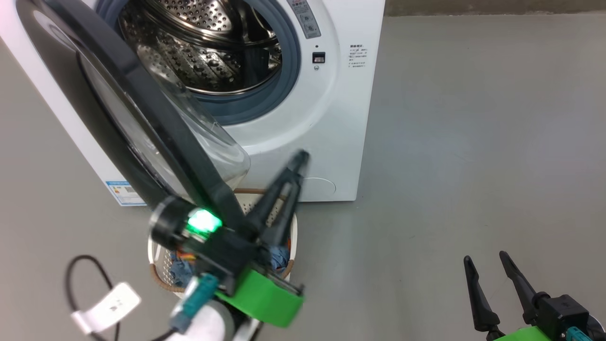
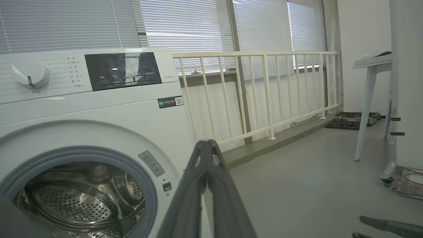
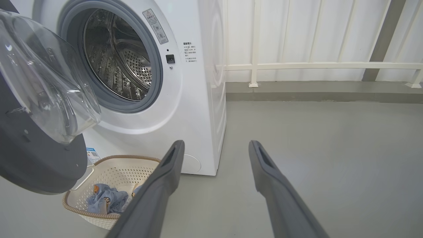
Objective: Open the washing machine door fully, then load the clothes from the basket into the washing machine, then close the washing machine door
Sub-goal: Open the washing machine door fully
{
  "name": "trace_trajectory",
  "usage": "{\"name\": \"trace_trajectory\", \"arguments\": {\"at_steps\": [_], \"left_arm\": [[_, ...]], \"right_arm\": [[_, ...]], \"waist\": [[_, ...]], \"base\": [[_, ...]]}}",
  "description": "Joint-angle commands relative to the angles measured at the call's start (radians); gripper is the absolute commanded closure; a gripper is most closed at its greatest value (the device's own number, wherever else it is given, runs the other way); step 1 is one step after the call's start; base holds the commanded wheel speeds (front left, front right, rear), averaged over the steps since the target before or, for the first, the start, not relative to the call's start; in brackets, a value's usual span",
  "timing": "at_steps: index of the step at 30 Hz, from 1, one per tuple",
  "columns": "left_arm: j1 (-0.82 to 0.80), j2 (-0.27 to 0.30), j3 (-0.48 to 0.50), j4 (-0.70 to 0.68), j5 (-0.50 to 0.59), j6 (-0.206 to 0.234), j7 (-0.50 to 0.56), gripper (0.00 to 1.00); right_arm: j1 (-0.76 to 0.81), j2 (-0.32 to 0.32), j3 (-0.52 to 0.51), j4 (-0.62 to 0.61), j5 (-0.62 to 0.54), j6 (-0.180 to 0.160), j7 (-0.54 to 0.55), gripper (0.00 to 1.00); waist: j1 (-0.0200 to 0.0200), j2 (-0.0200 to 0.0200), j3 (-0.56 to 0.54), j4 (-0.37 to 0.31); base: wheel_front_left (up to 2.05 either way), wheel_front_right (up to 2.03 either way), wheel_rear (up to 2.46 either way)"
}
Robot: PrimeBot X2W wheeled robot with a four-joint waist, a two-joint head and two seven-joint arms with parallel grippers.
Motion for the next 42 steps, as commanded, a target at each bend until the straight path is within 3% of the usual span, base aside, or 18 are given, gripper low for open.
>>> {"name": "trace_trajectory", "arguments": {"at_steps": [1, 9, 25, 42], "left_arm": [[0.001, 0.012, 0.015, -0.015, -0.017, 0.006, 0.011, 1.00], [0.035, 0.011, -0.065, 0.088, -0.050, 0.056, 0.067, 1.00], [0.007, 0.026, 0.022, 0.298, -0.084, 0.117, 0.036, 1.00], [0.001, 0.039, 0.053, 0.350, -0.106, 0.149, 0.018, 1.00]], "right_arm": [[-0.013, -0.006, 0.024, -0.021, -0.010, 0.003, -0.009, 0.00], [-0.012, -0.006, 0.026, -0.020, -0.007, 0.003, -0.009, 0.00], [-0.012, -0.006, 0.022, -0.020, -0.001, 0.003, -0.009, 0.00], [-0.017, -0.006, 0.013, -0.023, 0.004, 0.003, -0.009, 0.00]], "waist": [[0.0000, 0.0000, 0.000, -0.001], [0.0000, 0.0000, 0.006, -0.003], [0.0000, 0.0000, 0.009, -0.004], [0.0000, 0.0000, 0.024, 0.000]], "base": [[0.00, 0.00, 0.00], [0.00, 0.00, 0.00], [0.00, 0.00, 0.00], [0.00, 0.00, 0.00]]}}
